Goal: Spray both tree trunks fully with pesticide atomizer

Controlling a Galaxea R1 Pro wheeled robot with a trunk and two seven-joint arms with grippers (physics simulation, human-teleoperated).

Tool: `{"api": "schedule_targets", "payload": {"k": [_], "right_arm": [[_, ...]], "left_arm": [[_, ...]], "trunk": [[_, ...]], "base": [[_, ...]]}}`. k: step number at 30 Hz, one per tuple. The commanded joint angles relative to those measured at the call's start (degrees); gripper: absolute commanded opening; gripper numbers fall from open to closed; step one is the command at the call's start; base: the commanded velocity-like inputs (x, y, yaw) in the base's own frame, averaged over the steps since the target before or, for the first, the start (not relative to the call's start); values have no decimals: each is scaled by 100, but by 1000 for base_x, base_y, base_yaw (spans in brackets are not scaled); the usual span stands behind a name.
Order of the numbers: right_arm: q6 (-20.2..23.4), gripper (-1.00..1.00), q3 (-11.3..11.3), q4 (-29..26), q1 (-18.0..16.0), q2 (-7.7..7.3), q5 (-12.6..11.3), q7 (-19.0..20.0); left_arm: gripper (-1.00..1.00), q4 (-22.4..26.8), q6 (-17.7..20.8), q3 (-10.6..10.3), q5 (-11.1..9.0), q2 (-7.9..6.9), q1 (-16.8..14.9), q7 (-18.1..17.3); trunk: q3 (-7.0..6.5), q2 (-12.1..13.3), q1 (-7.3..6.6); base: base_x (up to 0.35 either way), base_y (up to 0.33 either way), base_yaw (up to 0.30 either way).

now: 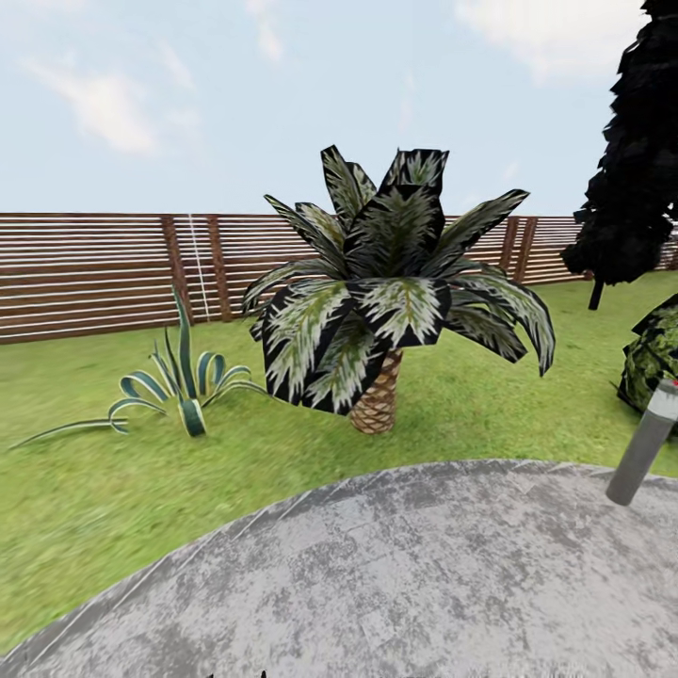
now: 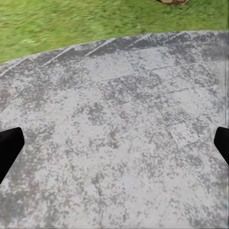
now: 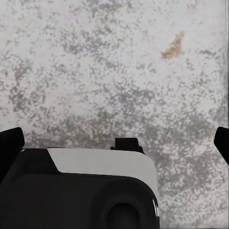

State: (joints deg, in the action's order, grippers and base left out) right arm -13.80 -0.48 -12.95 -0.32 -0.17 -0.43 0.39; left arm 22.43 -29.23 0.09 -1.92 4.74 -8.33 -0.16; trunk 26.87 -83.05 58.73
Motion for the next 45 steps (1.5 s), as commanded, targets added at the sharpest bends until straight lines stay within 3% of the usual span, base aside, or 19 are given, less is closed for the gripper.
{"api": "schedule_targets", "payload": {"k": [1, 7, 25, 28, 30, 35, 39, 45], "right_arm": [[-17, 100, -5, 3, -3, 0, -5, 3], [-17, 100, -5, 6, -3, -1, -6, 3], [-21, 100, -10, -157, -3, -14, -8, -21], [-20, 100, -12, -570, -3, -19, -9, -26], [-16, 100, -13, -1201, -3, -20, -9, -40], [47, 100, -14, -2133, -6, -26, 3, -66], [75, 100, -40, -2632, -10, -23, -2, -57], [75, 100, -121, -2834, -12, -6, -11, -43]], "left_arm": [[100, -2, -17, 0, -19, 1, -2, -2], [100, -2, -16, 0, -25, 1, -2, -2], [100, -6, -14, 0, -32, 1, -2, -2], [100, -9, -13, 0, -35, 1, -2, -2], [100, -10, -13, 0, -36, 1, -2, -2], [100, -18, -13, 0, -37, 1, -2, -2], [100, -19, -13, 0, -37, 2, -2, -2], [100, -19, -13, 0, -37, 1, -2, -2]], "trunk": [[6, -3, 0], [6, -3, 0], [329, -725, 395], [383, -845, 461], [425, -925, 505], [526, -1126, 615], [599, -1286, 702], [707, -1527, 834]], "base": [[-1, 1, -278], [0, 0, -278], [0, 0, -277], [0, 0, -269], [0, 0, -242], [0, 0, -246], [0, 0, -215], [0, 0, -57]]}}
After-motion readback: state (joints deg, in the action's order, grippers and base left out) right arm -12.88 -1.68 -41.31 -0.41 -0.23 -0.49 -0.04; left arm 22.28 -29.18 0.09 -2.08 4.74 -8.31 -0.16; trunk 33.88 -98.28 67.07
